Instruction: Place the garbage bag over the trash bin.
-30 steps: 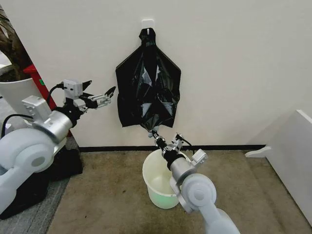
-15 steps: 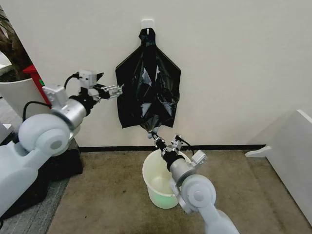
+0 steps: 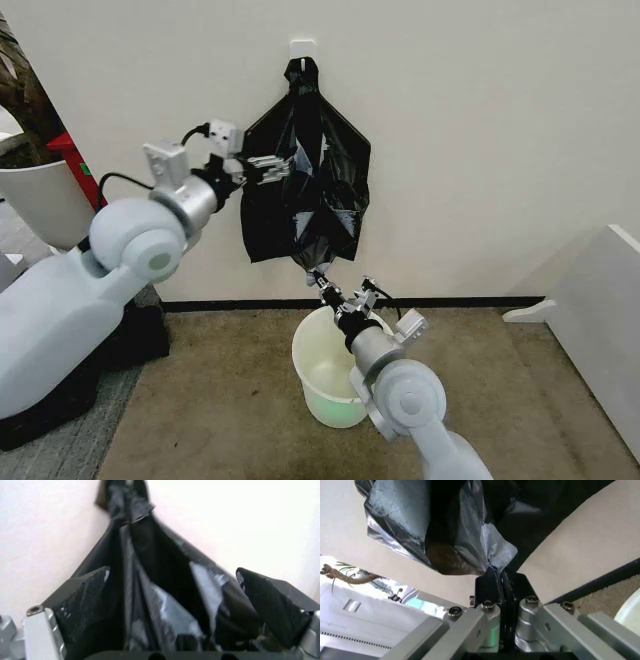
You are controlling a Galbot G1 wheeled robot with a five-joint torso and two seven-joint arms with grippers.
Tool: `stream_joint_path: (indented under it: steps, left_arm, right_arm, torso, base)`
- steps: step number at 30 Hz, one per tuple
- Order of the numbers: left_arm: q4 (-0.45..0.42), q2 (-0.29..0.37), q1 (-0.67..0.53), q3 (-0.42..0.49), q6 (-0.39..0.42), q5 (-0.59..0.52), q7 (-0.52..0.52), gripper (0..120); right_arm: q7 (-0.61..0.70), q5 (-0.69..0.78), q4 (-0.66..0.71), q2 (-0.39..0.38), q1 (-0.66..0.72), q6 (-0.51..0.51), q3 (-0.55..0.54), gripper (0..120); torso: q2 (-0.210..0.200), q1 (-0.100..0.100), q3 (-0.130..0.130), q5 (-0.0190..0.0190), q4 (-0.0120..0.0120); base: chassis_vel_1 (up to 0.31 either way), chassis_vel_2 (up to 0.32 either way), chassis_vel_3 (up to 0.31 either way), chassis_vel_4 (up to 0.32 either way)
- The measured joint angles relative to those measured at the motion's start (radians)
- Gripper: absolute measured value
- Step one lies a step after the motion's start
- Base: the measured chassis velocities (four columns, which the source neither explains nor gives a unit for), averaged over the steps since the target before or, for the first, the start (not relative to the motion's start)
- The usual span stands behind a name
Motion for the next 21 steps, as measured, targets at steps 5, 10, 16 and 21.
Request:
stream_joint_path:
  steps: [5,10,16,21]
  left_arm:
    - [0.040,-0.043,-0.139,0.116,0.032,0.012,-0.006,100]
    - [0.066,-0.072,-0.234,0.194,0.055,0.021,-0.011,100]
    - [0.108,-0.118,-0.385,0.319,0.090,0.034,-0.017,100]
    - [0.123,-0.139,-0.467,0.385,0.113,0.043,-0.015,100]
  right_arm:
    - [0.000,0.000,0.000,-0.003,-0.001,0.000,0.000,0]
    - [0.000,0.000,0.000,-0.003,-0.001,0.000,-0.001,0]
    - [0.000,-0.001,-0.001,-0.003,-0.002,0.000,-0.002,0]
    - [0.000,-0.001,-0.001,-0.004,-0.001,0.000,-0.002,0]
  torso:
    - [0.000,0.000,0.000,0.0001,0.0000]
    - [0.000,0.000,0.000,0.0001,0.0000]
    - [0.000,0.000,0.000,-0.0001,0.0000]
    - [0.000,0.000,0.000,0.0002,-0.0003]
  base:
    - [0.000,0.000,0.000,0.000]
    - [0.000,0.000,0.000,0.000]
    - [0.000,0.000,0.000,0.000]
    - [0.000,0.000,0.000,0.000]
